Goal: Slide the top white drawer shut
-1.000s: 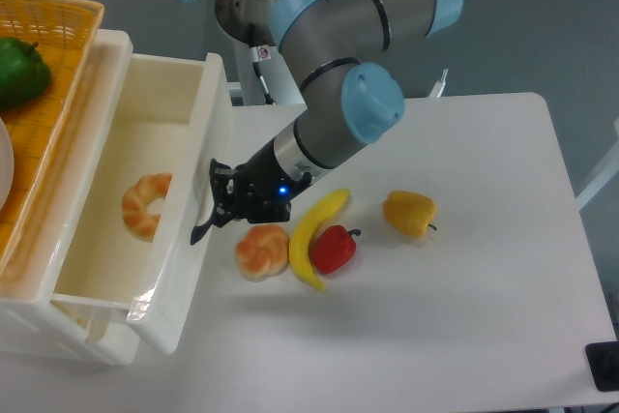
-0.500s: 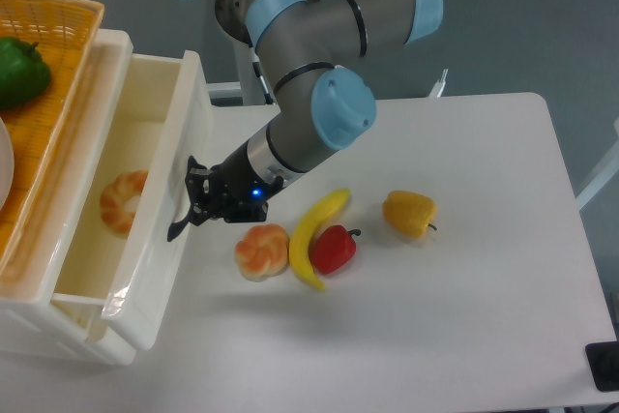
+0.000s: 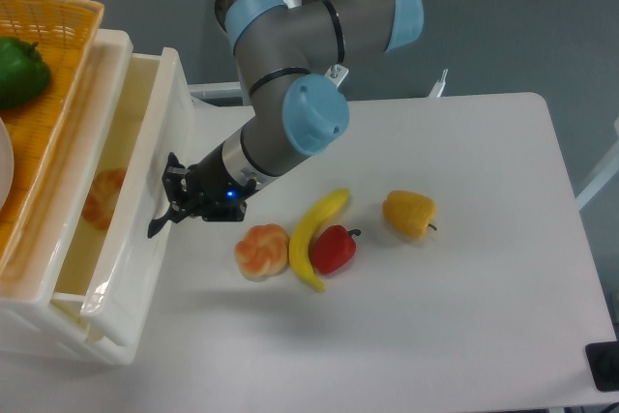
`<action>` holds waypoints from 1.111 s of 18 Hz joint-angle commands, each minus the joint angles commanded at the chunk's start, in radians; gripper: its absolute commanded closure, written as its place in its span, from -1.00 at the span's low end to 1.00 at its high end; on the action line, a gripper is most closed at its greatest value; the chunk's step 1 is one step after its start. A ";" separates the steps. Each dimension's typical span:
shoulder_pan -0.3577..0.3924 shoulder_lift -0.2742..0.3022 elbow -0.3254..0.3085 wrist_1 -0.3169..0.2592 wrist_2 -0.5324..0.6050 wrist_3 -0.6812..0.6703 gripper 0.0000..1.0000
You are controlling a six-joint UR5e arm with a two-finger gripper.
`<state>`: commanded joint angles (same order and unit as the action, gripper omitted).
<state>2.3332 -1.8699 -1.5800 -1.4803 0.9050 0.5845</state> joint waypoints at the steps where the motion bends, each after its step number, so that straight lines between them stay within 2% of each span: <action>1: -0.008 0.000 0.002 0.002 0.000 -0.002 0.91; 17: -0.063 -0.002 0.002 0.006 0.003 -0.051 0.86; 19: -0.063 -0.002 0.003 0.017 0.003 -0.035 0.60; 20: -0.063 -0.005 0.003 0.024 0.003 -0.032 0.56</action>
<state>2.2703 -1.8745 -1.5769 -1.4558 0.9081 0.5522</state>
